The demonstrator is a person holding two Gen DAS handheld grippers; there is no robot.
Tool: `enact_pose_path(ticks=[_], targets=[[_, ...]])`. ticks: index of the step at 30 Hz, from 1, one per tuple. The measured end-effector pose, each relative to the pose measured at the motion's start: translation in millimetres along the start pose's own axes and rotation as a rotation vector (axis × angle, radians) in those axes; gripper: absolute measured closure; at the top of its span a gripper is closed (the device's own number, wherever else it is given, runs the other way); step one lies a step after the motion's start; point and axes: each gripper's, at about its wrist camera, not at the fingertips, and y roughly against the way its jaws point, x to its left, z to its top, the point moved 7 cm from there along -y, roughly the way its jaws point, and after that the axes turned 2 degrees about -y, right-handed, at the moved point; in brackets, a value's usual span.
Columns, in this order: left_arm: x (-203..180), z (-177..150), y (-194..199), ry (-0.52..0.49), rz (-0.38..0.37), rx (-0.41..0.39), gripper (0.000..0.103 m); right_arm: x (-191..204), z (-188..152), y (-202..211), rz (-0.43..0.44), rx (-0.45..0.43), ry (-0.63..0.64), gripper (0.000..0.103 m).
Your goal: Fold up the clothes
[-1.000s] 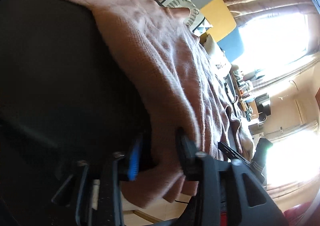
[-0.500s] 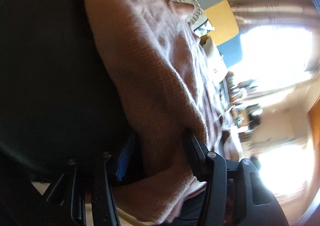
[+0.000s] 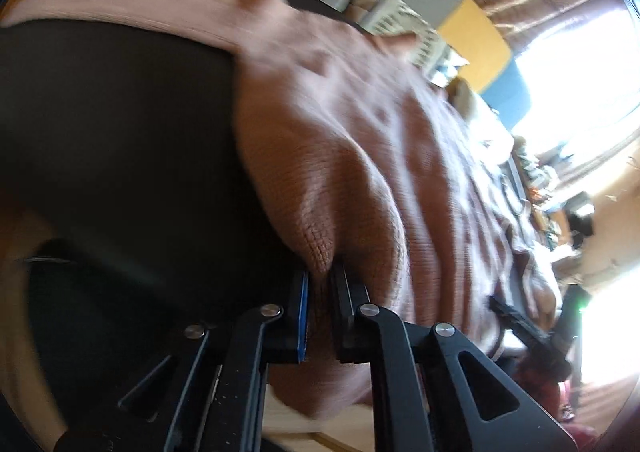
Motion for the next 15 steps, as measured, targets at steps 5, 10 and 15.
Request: enact_pose_path(ticks=[5, 10, 15], targets=[[47, 5, 29, 0.019, 0.135, -0.018, 0.094, 0, 1, -1, 0.006, 0.009, 0.007, 0.078], [60, -7, 17, 0.004, 0.195, 0.067, 0.094, -2, 4, -3, 0.004, 0.025, 0.01, 0.078], [62, -7, 12, -0.002, 0.213, 0.097, 0.093, -4, 6, -5, 0.006, 0.044, 0.011, 0.08]])
